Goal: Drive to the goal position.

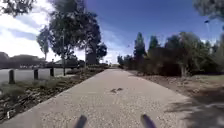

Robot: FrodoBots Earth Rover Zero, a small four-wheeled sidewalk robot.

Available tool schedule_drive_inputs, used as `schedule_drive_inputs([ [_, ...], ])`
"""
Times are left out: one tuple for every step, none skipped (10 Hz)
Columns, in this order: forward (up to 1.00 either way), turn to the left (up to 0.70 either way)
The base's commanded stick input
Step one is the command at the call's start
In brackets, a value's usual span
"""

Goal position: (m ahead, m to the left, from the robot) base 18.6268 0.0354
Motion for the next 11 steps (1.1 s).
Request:
schedule_drive_inputs([
  [1.0,0.0],
  [1.0,0.0],
  [1.0,0.0],
  [1.0,0.0],
  [1.0,0.0],
  [1.0,0.0],
  [1.0,0.0],
  [1.0,0.0],
  [1.0,-0.15],
  [1.0,-0.31],
  [1.0,-0.4],
])
